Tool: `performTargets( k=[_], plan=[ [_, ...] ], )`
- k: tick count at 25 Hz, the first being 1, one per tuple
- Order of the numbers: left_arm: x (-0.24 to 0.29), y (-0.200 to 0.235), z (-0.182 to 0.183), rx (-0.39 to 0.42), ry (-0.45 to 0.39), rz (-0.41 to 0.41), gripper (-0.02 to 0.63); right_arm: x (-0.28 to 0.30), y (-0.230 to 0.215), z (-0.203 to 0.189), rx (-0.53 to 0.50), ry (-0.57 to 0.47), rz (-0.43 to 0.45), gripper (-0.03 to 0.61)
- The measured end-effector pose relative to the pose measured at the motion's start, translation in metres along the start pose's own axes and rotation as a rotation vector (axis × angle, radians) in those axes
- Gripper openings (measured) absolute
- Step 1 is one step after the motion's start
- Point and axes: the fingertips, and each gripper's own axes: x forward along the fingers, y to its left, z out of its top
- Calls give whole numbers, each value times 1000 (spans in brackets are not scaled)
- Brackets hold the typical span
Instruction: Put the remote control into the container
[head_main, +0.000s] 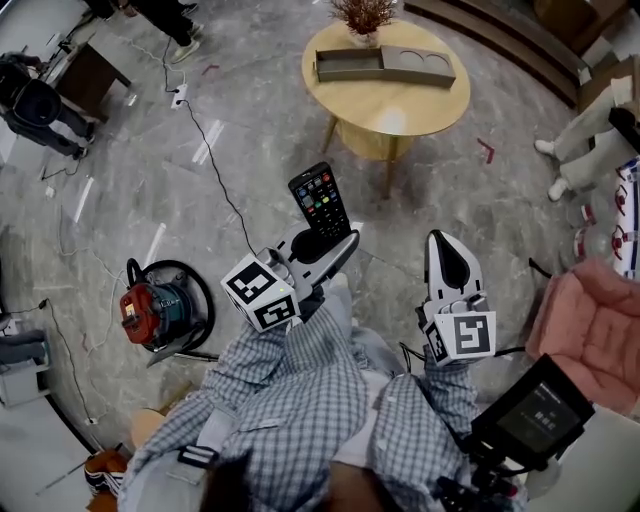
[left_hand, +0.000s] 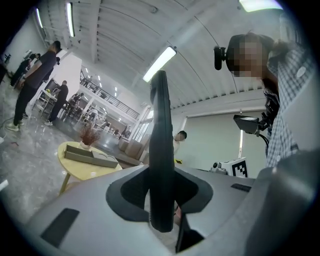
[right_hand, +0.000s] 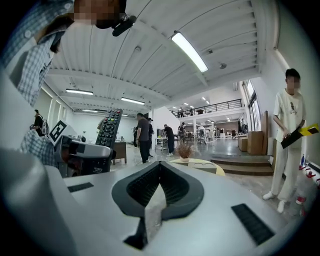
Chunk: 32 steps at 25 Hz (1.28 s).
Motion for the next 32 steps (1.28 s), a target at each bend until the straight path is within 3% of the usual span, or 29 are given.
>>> performTargets(
  k=[8, 12, 16, 19, 24, 32],
  plan=[
    [14, 46, 22, 2, -8, -9, 112, 54, -10, 20, -26, -12, -1, 6],
    [20, 55, 27, -15, 2, -49, 112, 71, -11, 19, -28, 9, -20, 6],
    [21, 70, 36, 7, 23, -89, 112, 93, 0, 20, -27, 20, 15, 6],
    [21, 84, 45, 27, 11, -78, 112, 103, 3, 16, -44, 41, 25, 6],
    [10, 110, 57, -5, -43, -19, 112, 120, 6, 18, -59, 59, 41, 6],
    [8, 140, 52, -35, -43, 53, 112, 145, -8, 18, -46, 64, 53, 6]
  ],
)
